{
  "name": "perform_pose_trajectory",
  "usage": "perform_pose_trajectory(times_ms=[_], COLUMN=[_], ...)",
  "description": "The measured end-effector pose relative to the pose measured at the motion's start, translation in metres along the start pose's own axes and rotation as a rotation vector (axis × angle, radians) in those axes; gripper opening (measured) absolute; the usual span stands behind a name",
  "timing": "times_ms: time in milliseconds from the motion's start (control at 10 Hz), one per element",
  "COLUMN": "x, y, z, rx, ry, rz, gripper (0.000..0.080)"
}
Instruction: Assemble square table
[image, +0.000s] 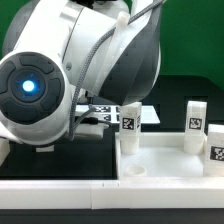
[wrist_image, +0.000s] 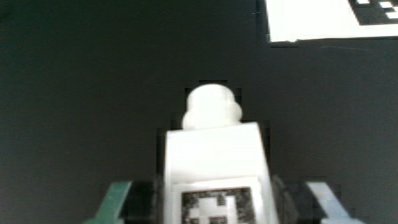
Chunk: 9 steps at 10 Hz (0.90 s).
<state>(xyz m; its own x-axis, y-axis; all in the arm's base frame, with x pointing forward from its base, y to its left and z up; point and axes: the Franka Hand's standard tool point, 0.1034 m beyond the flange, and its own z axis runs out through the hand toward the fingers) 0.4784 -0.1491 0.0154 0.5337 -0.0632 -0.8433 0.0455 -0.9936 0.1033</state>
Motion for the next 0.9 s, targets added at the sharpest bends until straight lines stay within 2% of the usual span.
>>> perform_pose_trajectory(times_ms=[100,200,300,400,500,700,900], x=[-0.001,-0.012,-0.029,-0.042,-0.043,-0.035,-0.037], y=[0.0,-0.002,-0.002,0.003,0.01,0.01,0.009], z=[-0.003,-0.018,-0.039,-0.057,-0.069,-0.068,-0.073], rx=[0.001,0.007,0.024,0.041,0.037,0.026,0.02], ry=[0.005,0.015,0.04,0.075,0.161,0.294,0.4], rz=[0.0,-0.005,-0.007,-0.001,0.003,-0.004,-0.006], gripper=[0.0279,0.0279,0.0279,0.0279,0.0279,0.0281,0.0281])
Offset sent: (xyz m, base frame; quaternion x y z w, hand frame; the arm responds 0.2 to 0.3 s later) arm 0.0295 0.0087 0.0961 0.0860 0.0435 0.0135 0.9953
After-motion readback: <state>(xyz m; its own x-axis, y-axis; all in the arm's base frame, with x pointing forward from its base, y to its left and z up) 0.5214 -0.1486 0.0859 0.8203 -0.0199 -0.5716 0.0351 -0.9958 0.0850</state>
